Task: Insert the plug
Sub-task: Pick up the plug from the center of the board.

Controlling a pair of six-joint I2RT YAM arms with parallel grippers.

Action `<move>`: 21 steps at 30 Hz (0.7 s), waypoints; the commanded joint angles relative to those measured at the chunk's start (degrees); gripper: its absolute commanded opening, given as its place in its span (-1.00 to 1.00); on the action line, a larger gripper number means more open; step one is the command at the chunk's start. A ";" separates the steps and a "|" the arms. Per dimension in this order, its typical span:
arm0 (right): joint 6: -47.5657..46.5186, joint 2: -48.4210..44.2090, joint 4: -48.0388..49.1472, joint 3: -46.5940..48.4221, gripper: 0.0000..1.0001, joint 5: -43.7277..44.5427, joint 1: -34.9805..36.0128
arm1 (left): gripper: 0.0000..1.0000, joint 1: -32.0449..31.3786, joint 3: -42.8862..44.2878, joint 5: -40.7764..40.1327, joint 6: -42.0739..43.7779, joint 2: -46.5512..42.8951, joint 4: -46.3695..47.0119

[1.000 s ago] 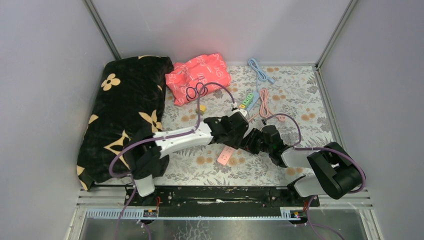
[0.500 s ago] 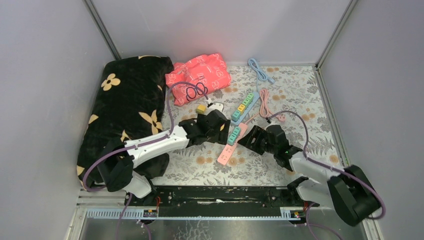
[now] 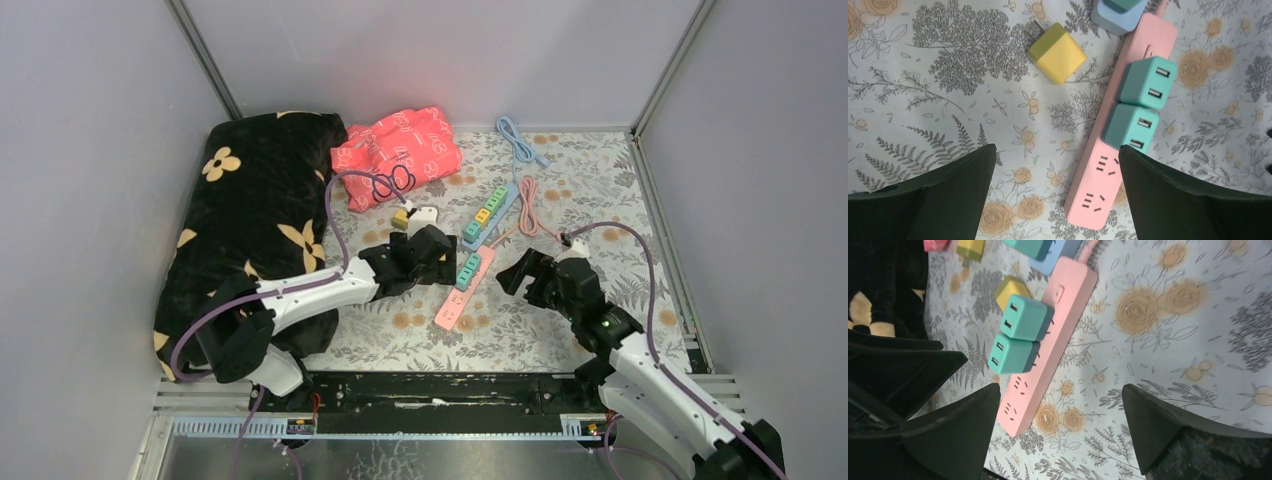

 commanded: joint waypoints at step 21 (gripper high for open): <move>-18.50 -8.69 -1.24 4.10 0.99 16.54 0.36 | 0.99 6.07 15.35 -5.66 -4.66 22.89 5.05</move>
